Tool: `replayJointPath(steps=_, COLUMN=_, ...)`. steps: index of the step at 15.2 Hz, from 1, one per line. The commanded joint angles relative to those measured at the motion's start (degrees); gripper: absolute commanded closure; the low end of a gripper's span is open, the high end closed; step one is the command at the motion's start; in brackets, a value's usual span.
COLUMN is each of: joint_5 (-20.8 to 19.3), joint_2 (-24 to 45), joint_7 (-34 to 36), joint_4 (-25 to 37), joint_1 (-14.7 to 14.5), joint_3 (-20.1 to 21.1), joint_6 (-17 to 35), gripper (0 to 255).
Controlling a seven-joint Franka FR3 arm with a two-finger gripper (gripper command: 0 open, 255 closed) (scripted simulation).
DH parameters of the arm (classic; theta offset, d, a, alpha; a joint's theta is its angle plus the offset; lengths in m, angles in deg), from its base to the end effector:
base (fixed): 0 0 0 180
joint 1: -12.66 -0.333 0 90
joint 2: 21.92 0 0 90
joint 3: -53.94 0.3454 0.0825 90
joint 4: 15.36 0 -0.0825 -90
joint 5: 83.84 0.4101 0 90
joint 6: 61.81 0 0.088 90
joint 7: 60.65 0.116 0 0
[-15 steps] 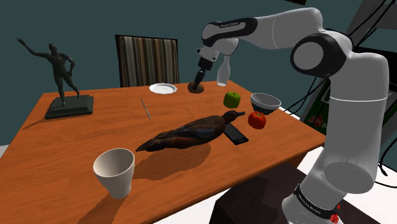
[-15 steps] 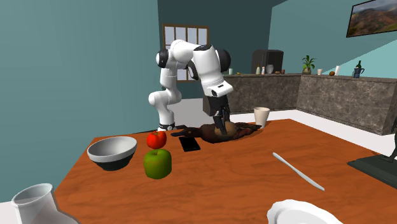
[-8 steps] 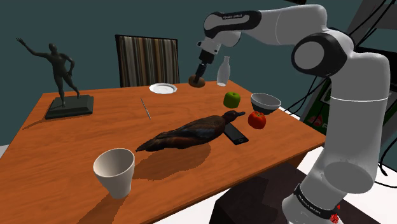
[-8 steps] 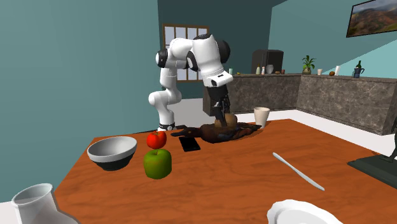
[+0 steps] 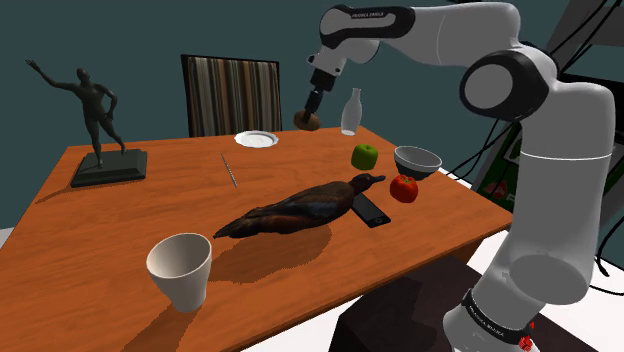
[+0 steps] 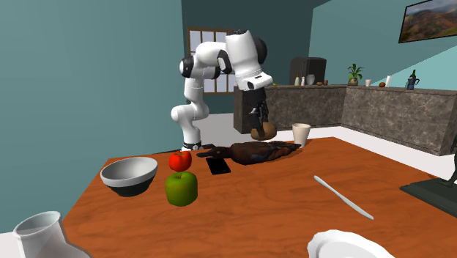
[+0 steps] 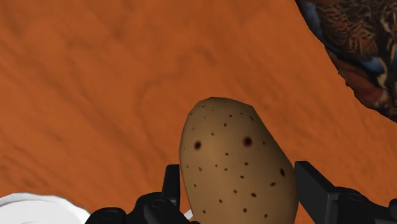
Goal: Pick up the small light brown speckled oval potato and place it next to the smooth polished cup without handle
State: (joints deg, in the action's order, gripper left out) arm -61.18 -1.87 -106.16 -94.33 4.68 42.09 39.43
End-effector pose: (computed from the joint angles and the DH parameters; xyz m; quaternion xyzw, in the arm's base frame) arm 0.7078 0.0130 0.5429 -0.9318 -0.3254 -0.0869 0.1350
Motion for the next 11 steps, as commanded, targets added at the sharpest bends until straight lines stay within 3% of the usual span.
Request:
replayJointPath(steps=1, joint_5=-0.5, joint_2=-1.1, joint_7=2.2, joint_4=-1.3, joint_1=-1.8, joint_3=0.6, joint_6=1.0, gripper=255)
replayJointPath(steps=11, joint_5=-2.9, joint_2=-2.9, joint_7=13.8, joint_4=-4.6, joint_1=-10.6, joint_3=4.5, joint_6=6.4, gripper=255)
